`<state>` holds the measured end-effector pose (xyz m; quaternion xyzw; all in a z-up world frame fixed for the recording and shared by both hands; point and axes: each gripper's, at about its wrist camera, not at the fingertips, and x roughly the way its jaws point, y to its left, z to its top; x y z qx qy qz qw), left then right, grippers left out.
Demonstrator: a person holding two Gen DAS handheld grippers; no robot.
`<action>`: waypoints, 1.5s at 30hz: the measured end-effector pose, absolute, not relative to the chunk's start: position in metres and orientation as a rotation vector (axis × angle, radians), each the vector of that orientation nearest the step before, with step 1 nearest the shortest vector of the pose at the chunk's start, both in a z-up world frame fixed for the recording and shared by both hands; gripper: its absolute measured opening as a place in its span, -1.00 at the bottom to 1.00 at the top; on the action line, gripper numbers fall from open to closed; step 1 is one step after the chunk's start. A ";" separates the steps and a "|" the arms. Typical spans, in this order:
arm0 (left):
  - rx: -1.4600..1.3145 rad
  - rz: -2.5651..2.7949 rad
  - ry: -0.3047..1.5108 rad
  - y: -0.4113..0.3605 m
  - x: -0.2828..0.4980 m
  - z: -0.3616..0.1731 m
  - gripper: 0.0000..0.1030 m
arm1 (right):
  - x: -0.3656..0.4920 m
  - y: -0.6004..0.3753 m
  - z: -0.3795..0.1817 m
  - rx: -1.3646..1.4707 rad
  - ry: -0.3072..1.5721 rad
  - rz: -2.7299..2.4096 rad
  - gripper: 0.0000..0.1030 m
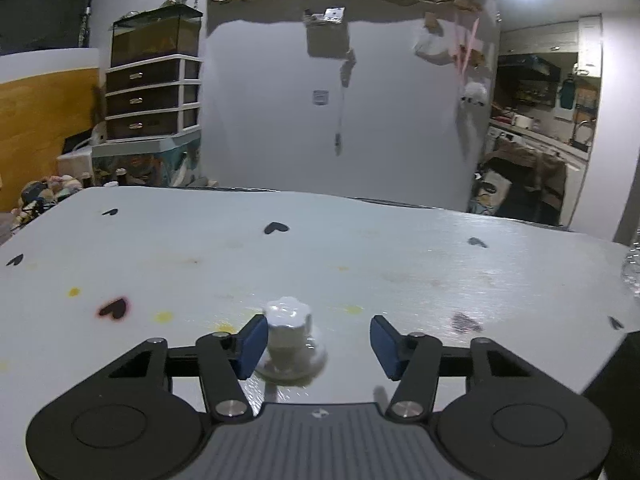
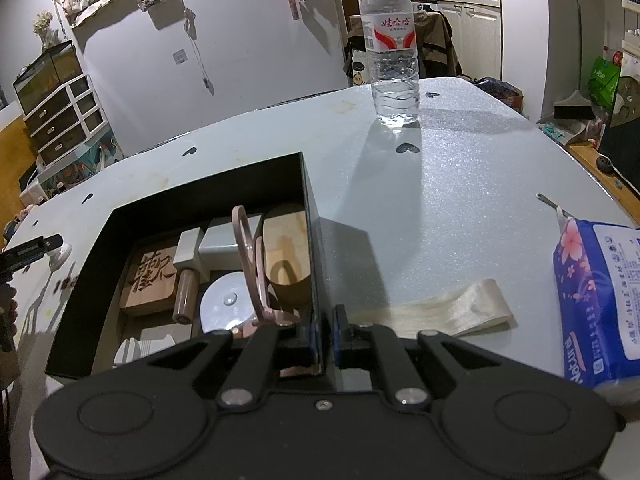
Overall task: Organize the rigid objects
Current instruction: 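Close the left tool on the white knob cap, then carry the white knob cap with the left tool into the box and release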
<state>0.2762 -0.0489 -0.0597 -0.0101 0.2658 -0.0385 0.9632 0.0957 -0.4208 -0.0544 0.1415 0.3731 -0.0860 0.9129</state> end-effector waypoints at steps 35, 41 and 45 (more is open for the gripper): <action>-0.124 -0.312 0.490 -0.080 0.215 -0.034 -0.41 | 0.094 -0.419 -0.056 0.302 0.759 -0.191 -0.85; -0.087 -0.540 0.436 -0.121 0.171 -0.005 -0.41 | 0.093 -0.420 -0.056 0.310 0.753 -0.188 -0.84; -0.036 -0.699 0.433 -0.154 0.147 0.000 -0.41 | 0.094 -0.420 -0.056 0.312 0.751 -0.185 -0.84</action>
